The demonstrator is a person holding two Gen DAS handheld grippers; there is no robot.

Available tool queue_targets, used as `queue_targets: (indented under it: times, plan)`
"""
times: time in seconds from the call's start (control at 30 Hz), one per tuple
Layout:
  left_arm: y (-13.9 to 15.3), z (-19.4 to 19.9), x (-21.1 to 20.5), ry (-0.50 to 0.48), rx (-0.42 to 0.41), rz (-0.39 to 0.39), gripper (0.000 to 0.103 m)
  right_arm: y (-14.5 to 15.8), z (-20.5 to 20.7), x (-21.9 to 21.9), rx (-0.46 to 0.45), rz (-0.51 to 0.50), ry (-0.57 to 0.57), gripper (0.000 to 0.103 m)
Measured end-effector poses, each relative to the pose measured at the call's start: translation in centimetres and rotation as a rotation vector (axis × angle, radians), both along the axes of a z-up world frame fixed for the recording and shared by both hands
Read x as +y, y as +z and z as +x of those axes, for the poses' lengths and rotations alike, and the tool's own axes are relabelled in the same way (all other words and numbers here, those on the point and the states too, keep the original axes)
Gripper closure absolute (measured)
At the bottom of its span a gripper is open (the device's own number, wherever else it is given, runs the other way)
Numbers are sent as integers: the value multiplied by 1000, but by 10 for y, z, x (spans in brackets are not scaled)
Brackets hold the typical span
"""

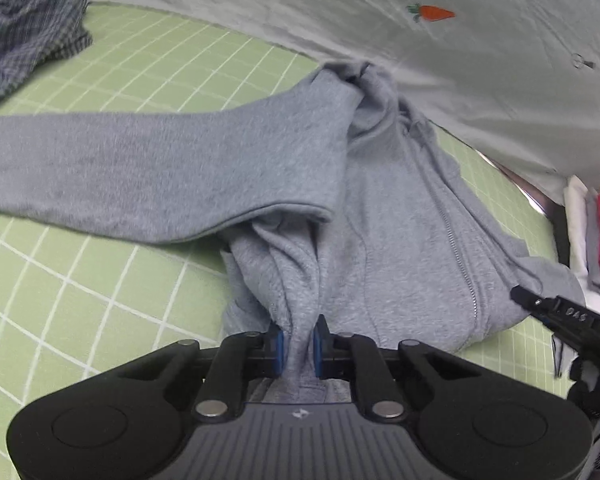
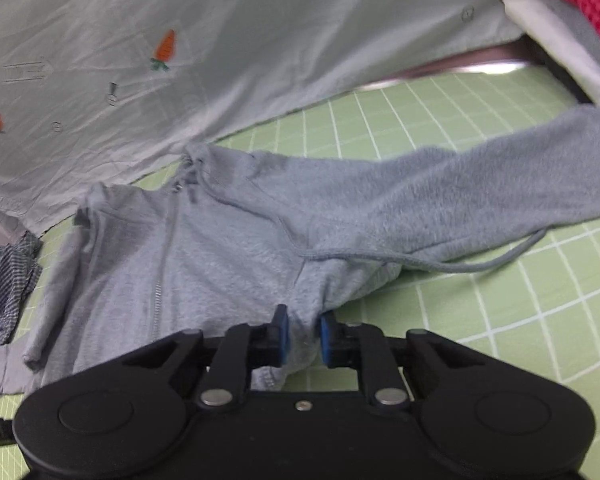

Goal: Fold clothes

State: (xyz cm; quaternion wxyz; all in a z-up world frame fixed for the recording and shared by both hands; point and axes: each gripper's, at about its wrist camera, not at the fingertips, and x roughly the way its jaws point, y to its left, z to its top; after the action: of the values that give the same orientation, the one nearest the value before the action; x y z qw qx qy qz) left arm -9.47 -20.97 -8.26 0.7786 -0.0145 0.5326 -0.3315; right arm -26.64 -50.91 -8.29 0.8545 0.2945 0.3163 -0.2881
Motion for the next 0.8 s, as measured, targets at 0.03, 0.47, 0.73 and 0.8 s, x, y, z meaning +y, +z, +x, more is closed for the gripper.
queue_targets:
  times: [0.03, 0.47, 0.73, 0.8]
  plan:
    - [13, -2, 6, -2, 1, -36, 90, 11, -9, 4, -18, -12, 7, 88]
    - [81, 89, -23, 47, -165, -266, 87, 161, 19, -25, -301, -172, 3, 88]
    - [35, 150, -50, 156, -184, -133, 40, 97, 124, -78, -99, -164, -54, 64]
    - [27, 143, -37, 144, -171, -139, 32, 82, 110, -66, -76, -169, -45, 61]
